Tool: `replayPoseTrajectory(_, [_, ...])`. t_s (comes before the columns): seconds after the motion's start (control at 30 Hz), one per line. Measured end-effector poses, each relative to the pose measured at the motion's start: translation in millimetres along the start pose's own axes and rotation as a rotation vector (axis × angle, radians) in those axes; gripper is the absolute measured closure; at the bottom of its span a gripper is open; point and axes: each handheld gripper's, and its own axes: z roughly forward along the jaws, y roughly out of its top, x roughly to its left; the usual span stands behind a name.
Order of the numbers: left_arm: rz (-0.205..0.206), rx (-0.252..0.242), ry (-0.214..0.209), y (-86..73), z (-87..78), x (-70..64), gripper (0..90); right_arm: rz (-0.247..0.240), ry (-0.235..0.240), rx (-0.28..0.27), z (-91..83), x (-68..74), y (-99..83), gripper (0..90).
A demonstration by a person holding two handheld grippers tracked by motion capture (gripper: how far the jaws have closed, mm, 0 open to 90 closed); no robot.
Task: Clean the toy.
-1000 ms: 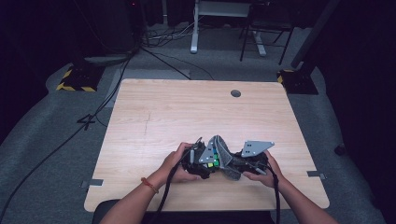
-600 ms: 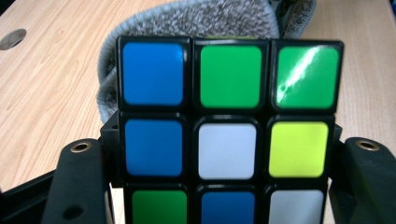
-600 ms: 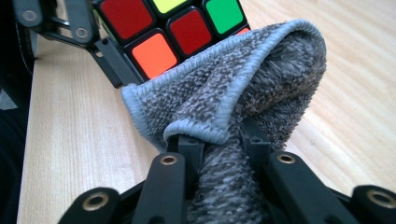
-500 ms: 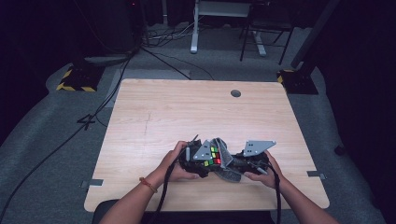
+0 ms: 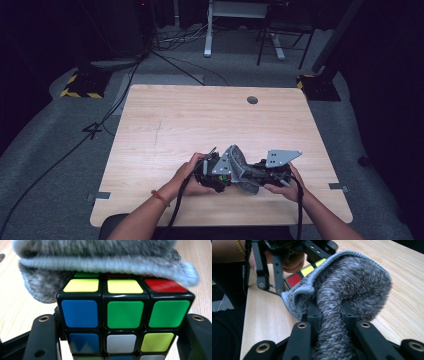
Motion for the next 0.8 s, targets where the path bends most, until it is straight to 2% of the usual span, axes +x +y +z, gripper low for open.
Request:
replayPoseTrajectory(0.13, [-0.001,0.001,0.009,0.1,0.6,-0.9,32.8,0.006,0.012,-0.008,0.2,-0.7,-1.2,75.1])
replayPoseTrajectory(0.23, [0.004,0.012,0.027,0.9,0.4,-1.6,33.0,-0.005,-0.008,0.011,2.0,0.0,-0.2,75.0])
replayPoseTrajectory(0.33, [-0.013,0.001,0.021,0.0,-0.7,0.4,33.1,-0.001,-0.027,0.028,4.3,-0.9,-0.9,75.0])
replayPoseTrajectory(0.43, [-0.001,0.015,0.029,0.9,1.1,-0.7,33.0,0.001,-0.008,0.004,3.6,-0.4,0.2,75.0])
replayPoseTrajectory(0.53, [0.01,0.034,0.028,1.5,4.5,-0.9,32.8,-0.013,-0.01,0.009,6.0,3.5,2.6,74.9])
replayPoseTrajectory(0.67, [0.013,0.035,0.029,1.8,3.9,-2.0,32.9,-0.021,-0.001,0.001,5.5,6.5,4.3,74.9])
replayPoseTrajectory(0.8, [0.012,0.033,0.037,1.8,2.6,-1.8,33.1,-0.016,-0.034,0.016,3.7,2.9,3.5,74.9])
